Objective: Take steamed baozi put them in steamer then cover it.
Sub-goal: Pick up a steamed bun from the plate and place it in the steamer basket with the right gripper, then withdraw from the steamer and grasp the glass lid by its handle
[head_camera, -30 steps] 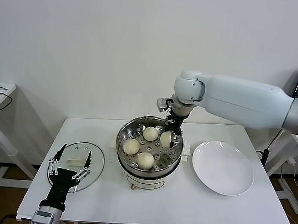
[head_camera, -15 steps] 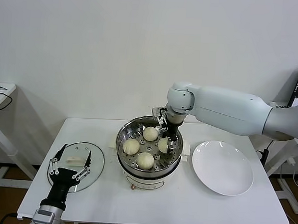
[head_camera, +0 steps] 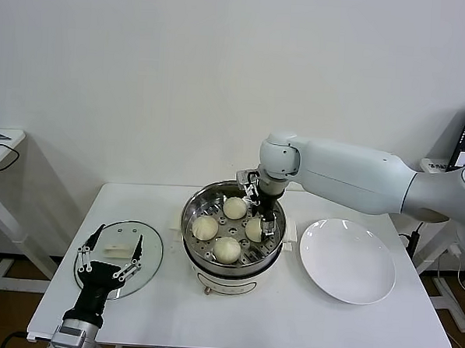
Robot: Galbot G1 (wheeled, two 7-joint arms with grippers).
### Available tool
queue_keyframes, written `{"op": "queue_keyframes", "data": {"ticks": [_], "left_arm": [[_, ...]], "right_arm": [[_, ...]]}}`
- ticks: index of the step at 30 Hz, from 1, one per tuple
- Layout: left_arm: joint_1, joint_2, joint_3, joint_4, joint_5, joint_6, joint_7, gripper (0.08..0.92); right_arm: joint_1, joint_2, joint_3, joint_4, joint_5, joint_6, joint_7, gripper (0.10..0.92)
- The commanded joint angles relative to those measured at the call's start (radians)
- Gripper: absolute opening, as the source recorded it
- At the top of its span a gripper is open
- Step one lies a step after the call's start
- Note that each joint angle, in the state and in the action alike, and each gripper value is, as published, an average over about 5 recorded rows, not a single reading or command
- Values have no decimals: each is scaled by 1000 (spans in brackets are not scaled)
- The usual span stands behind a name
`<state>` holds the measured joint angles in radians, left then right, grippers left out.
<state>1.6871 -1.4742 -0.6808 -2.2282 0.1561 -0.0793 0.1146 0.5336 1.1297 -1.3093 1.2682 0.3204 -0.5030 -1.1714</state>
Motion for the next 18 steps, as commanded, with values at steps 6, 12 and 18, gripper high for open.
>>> {"op": "queue_keyframes", "data": {"ticks": [6, 12, 18], "left_arm": [[11, -2, 3, -2, 5, -2, -1, 823], [24, -4, 8, -8, 13, 0, -4, 823], [23, -12, 11, -14, 17, 4, -7, 823]], "right_arm": [[123, -135, 60, 52, 80, 36, -64, 822], [156, -275, 144, 82, 137, 61, -109, 823], [-46, -428, 404, 117, 156, 77, -19, 823]]}}
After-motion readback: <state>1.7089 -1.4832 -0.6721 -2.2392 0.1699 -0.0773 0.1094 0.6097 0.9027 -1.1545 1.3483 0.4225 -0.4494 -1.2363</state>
